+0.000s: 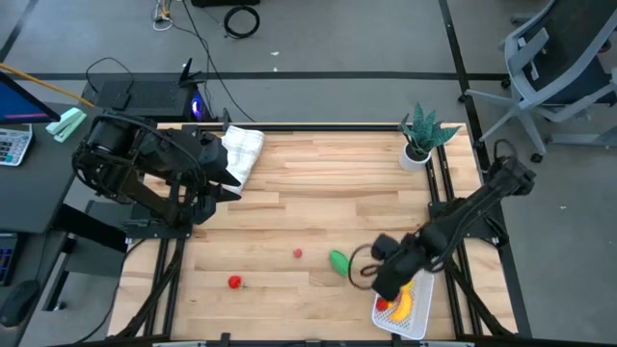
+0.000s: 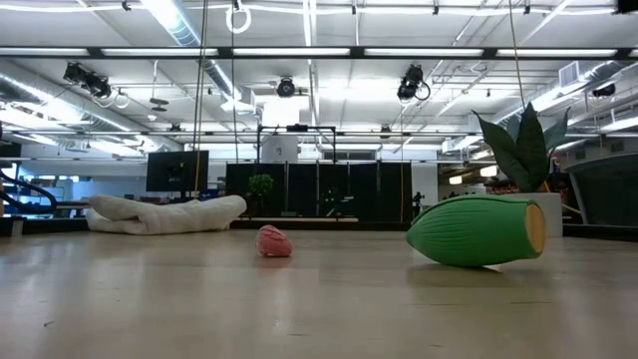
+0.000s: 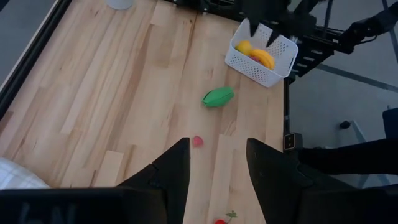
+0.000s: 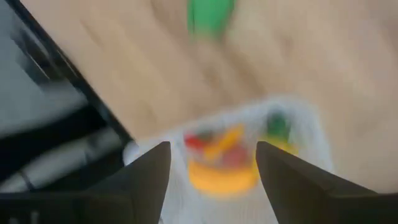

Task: Pick and placing Produce into tupperware
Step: Put the green corn into the white basket

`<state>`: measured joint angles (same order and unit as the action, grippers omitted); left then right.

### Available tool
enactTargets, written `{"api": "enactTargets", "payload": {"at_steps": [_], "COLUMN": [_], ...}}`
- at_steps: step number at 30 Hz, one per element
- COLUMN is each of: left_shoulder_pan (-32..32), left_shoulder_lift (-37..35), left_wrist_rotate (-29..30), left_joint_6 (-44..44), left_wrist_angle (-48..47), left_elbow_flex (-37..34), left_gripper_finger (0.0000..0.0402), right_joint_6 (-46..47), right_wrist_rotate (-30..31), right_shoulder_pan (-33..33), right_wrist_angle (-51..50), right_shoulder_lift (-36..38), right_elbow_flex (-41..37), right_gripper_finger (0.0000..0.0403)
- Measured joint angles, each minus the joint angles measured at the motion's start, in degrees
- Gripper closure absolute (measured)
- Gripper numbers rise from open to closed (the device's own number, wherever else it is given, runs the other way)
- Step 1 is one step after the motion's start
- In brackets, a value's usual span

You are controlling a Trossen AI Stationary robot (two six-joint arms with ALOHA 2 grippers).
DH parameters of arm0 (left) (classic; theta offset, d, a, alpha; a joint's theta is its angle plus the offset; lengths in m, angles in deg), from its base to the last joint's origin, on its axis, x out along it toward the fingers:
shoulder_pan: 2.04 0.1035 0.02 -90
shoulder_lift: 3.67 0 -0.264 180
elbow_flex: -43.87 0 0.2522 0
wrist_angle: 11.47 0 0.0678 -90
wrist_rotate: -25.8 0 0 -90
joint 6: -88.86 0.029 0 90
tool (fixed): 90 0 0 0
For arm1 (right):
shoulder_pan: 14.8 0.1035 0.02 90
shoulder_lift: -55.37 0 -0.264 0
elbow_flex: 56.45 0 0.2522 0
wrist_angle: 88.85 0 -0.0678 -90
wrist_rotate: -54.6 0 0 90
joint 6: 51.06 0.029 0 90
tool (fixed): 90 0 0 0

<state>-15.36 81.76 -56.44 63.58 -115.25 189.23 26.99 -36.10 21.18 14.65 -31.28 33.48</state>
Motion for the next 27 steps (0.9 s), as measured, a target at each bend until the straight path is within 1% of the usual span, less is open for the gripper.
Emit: {"api": "enactTargets", "payload": {"at_steps": [4,5,7,11,16,18,21,24,27], "left_shoulder_pan": [0.01,0.02,0.02,0.02,0.02,0.02,0.02,0.02,0.02], "left_shoulder_lift": [0.00,0.00,0.00,0.00,0.00,0.00,0.00,0.00,0.00], "left_wrist_rotate": [0.10,0.12,0.14,0.15,0.13,0.15,0.15,0.15,0.15], "left_joint_6": [-1.22,-1.67,-2.59,-2.71,-3.51,-4.16,-4.13,-3.97,-3.62], "left_wrist_angle": [0.00,0.00,0.00,0.02,0.00,0.00,0.00,0.00,0.00], "left_elbow_flex": [-0.01,-0.02,0.00,0.00,-0.02,-0.02,-0.02,0.00,-0.02], "left_gripper_finger": [0.0239,0.0239,0.0239,0.0239,0.0239,0.0239,0.0239,0.0239,0.0239], "right_joint_6": [-2.07,-3.15,-5.25,-6.62,-5.76,-4.64,-4.26,-4.25,-2.75], "right_wrist_rotate": [10.72,12.13,12.57,9.64,3.60,1.53,0.40,0.09,-1.94], "right_shoulder_pan": [-3.36,-4.38,-6.58,-10.44,-13.69,-14.35,-14.64,-14.64,-14.62], "right_wrist_angle": [0.23,0.74,2.91,7.19,7.47,7.56,8.96,12.08,16.31], "right_shoulder_lift": [3.03,3.31,3.37,0.77,-5.27,-7.69,-10.82,-13.69,-16.32], "right_elbow_flex": [2.41,2.84,3.09,3.09,3.09,3.09,3.07,3.07,3.07], "right_gripper_finger": [0.0157,0.0157,0.0157,0.0157,0.0157,0.0157,0.0156,0.0156,0.0156]}}
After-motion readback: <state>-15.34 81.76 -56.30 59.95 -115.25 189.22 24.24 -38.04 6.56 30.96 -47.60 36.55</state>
